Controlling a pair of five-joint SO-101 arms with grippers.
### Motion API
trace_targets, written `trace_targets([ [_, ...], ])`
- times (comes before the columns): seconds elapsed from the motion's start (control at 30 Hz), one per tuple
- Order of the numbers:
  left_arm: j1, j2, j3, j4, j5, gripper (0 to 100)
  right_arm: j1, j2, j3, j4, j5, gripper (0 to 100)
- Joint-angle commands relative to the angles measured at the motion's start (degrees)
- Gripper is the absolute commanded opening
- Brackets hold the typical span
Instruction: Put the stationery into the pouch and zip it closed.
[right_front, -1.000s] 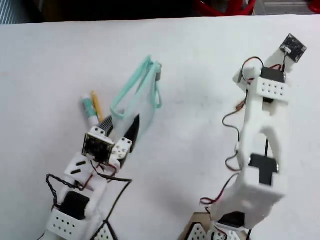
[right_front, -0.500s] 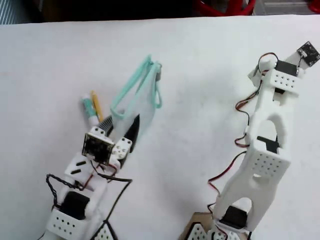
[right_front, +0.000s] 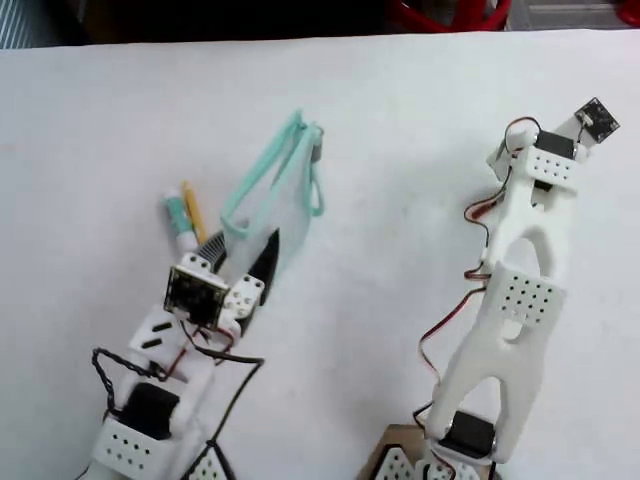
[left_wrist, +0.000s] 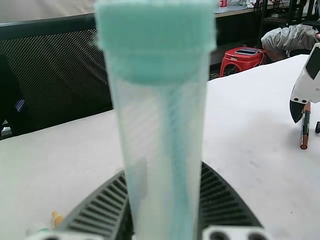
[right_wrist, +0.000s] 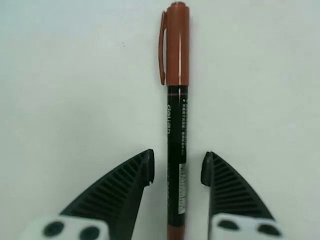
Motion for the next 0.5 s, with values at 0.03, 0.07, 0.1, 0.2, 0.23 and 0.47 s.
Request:
trace_targets([
  [0.03,-0.57,-0.04,-0.09,-0.62,0.62,14,0.13,4.53,-10.29,2.15,-0.44,9.8],
  [0.07,-0.57,-0.04,-0.09,-0.62,0.62,14,0.13,5.76,-11.96,2.86,-0.44,6.3],
  [0.1,-0.57,-0.04,-0.09,-0.62,0.62,14,0.22,6.90,-13.45,3.38,-0.44,2.6],
  [0.2,-0.57,-0.04,-0.09,-0.62,0.62,14,0.22,9.71,-16.88,5.14,-0.35,3.6],
  [0.23,-0.57,-0.04,-0.09,-0.62,0.70,14,0.31,10.33,-17.93,5.85,-0.35,3.6],
  [0.47,-0.57,-0.04,-0.09,-0.62,0.70,14,-1.45,11.38,-23.82,11.74,6.51,1.9],
])
